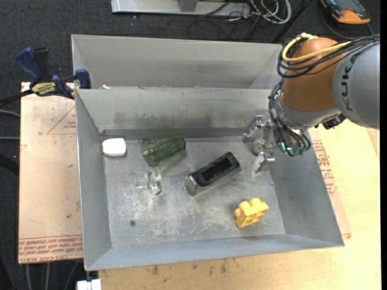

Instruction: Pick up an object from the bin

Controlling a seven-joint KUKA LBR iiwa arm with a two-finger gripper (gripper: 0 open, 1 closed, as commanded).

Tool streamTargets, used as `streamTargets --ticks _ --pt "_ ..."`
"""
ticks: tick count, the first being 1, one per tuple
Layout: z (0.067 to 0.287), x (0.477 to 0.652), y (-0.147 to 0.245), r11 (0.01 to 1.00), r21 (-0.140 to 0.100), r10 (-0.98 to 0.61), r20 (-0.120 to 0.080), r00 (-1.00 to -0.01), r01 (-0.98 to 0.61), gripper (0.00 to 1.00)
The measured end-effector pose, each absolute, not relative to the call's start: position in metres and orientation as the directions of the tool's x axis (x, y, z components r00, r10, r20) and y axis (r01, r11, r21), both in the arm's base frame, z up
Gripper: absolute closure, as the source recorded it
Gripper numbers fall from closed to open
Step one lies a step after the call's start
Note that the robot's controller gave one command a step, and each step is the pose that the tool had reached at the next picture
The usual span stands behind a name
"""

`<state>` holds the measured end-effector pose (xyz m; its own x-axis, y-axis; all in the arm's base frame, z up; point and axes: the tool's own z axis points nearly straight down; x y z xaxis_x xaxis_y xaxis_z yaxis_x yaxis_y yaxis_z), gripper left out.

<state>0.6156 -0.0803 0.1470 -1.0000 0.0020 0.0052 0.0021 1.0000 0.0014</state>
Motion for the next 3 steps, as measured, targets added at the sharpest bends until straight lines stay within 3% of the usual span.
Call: streamTargets --ticks 1,2,3 --pt "0.151 0.617 -0.080 1.000 0.001 0.001 -0.002 -1.000 0.001 0.00" --pt "0.104 0.614 -0.052 1.000 -0.001 0.001 -0.009 -1.000 0.001 0.00" --pt "0.079 0.615 -0.033 0.991 0.002 -0.130 -0.008 -0.991 -0.130 0.00"
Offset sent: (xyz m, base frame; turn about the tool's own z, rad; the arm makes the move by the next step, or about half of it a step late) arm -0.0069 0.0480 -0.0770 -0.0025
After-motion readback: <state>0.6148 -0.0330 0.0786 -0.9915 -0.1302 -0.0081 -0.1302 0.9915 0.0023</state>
